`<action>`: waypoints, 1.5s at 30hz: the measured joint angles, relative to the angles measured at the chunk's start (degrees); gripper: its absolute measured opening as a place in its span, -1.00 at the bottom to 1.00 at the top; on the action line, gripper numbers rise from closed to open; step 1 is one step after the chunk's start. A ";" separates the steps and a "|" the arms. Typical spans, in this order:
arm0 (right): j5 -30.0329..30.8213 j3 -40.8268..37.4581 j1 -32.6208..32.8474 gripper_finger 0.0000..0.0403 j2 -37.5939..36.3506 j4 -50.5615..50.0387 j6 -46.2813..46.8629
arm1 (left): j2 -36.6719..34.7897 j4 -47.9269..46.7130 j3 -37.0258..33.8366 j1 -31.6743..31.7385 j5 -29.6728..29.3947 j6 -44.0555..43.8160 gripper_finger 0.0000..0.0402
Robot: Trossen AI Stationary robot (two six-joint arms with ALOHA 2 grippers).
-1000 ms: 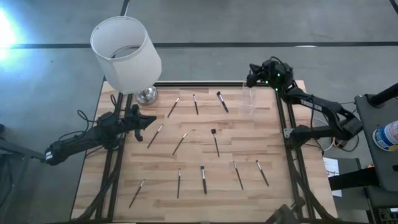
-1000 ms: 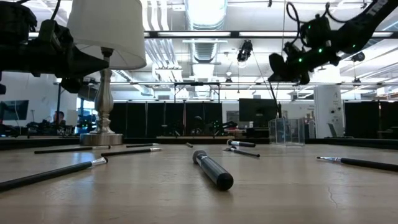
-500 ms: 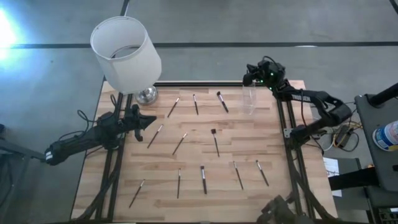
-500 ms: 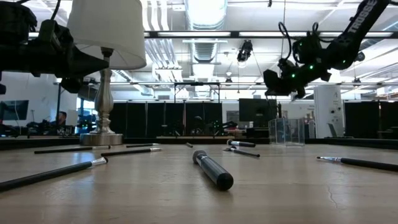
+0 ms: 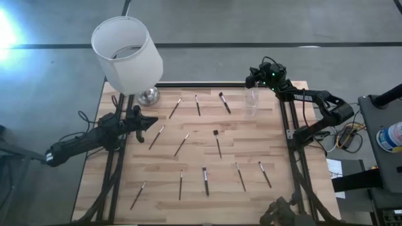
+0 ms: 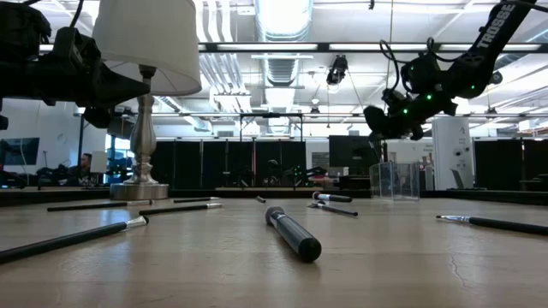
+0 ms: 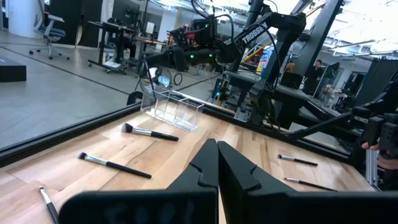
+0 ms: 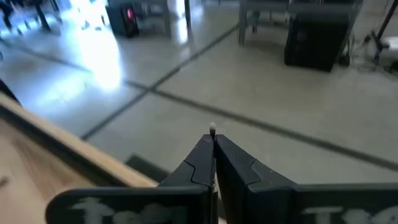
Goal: Put items in baskets/containers
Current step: Put the eyeshadow brush into the transparent organizer
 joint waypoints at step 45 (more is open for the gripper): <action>-0.59 -0.28 -0.03 -0.96 -9.79 -15.60 -6.43 | 0.00 1.40 0.00 0.00 0.20 -0.04 -1.00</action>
